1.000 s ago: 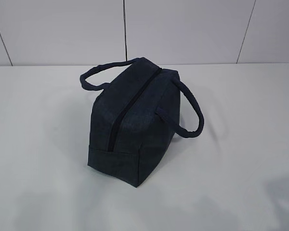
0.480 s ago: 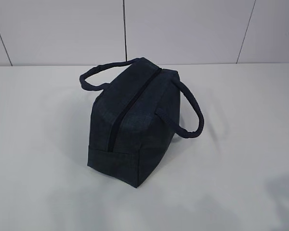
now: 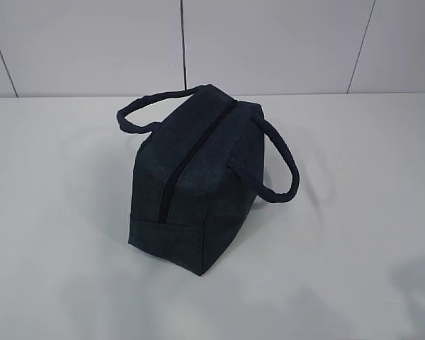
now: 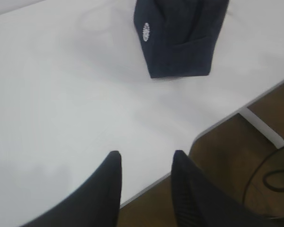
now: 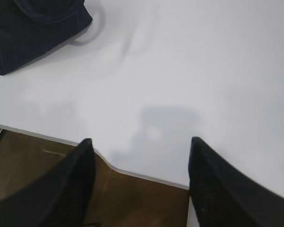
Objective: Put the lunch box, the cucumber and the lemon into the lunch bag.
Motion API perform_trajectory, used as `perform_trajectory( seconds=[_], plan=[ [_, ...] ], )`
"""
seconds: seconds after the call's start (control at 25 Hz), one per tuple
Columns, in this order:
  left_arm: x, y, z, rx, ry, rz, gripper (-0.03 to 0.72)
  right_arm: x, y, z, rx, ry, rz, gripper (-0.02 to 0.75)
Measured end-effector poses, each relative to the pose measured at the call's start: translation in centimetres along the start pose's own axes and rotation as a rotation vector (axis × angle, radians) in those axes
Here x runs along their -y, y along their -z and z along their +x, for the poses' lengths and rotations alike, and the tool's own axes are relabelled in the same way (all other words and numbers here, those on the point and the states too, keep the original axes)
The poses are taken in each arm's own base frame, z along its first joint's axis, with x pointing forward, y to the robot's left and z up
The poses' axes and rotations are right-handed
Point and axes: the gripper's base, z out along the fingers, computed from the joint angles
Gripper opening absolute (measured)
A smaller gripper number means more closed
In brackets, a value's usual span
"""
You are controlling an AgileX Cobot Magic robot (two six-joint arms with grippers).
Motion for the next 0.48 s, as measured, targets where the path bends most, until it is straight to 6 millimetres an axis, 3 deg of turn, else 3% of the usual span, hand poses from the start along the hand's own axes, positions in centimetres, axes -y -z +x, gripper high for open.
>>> perform_trajectory(
  seconds=[0.32,0.48],
  plan=[
    [0.15,-0.15,-0.11,-0.001,0.177,-0.312,0.239,-0.45,0.07,0.01,-0.012,-0.102,0.114,0.468],
    [0.16,-0.18,-0.13,-0.002,0.21,-0.373,0.239,-0.57,0.07,0.01,-0.015,-0.135,0.157,0.468]
  ],
)
